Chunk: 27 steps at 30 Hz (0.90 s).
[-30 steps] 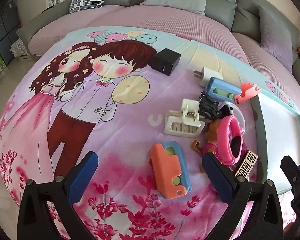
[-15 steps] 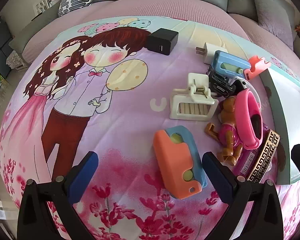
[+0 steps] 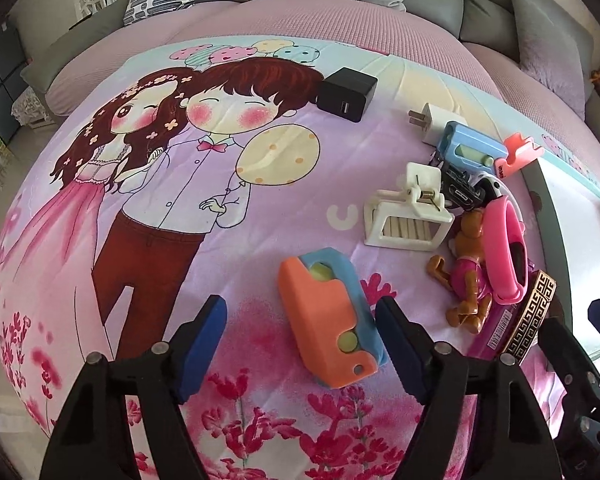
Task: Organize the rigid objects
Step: 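Move the left tool to the orange-blue toy while the right tool approaches the gold box, then close the left tool on the orange-blue toy while the right tool grasps the gold box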
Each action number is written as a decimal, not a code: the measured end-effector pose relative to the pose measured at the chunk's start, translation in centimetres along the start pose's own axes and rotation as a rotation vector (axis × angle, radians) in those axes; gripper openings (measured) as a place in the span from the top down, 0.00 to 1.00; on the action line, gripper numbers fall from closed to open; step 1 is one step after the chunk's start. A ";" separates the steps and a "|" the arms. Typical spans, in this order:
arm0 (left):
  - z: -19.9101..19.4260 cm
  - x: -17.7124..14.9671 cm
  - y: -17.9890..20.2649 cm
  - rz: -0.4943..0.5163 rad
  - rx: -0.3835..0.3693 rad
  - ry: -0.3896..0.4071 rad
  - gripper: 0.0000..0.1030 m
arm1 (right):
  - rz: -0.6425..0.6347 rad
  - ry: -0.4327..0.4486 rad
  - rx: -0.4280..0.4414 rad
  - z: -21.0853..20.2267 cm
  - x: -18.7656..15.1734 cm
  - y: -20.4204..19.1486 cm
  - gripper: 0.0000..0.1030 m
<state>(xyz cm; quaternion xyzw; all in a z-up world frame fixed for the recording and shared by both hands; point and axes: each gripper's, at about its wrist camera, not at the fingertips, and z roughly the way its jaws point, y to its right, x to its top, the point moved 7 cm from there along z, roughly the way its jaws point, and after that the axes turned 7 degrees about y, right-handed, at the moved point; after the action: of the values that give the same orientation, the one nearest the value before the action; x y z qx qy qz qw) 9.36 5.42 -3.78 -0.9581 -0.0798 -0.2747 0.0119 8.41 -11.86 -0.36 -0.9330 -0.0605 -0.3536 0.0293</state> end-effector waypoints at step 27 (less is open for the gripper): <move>0.9 -0.6 0.6 0.029 -0.053 -0.017 0.43 | 0.043 -0.052 0.059 2.0 -1.1 -0.8 0.70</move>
<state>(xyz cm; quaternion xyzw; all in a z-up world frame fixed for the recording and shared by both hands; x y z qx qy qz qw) 9.43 4.79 -4.86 -0.9615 -0.0588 -0.2682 -0.0104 8.76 -11.02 -2.58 -0.9416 -0.0517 -0.3266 0.0629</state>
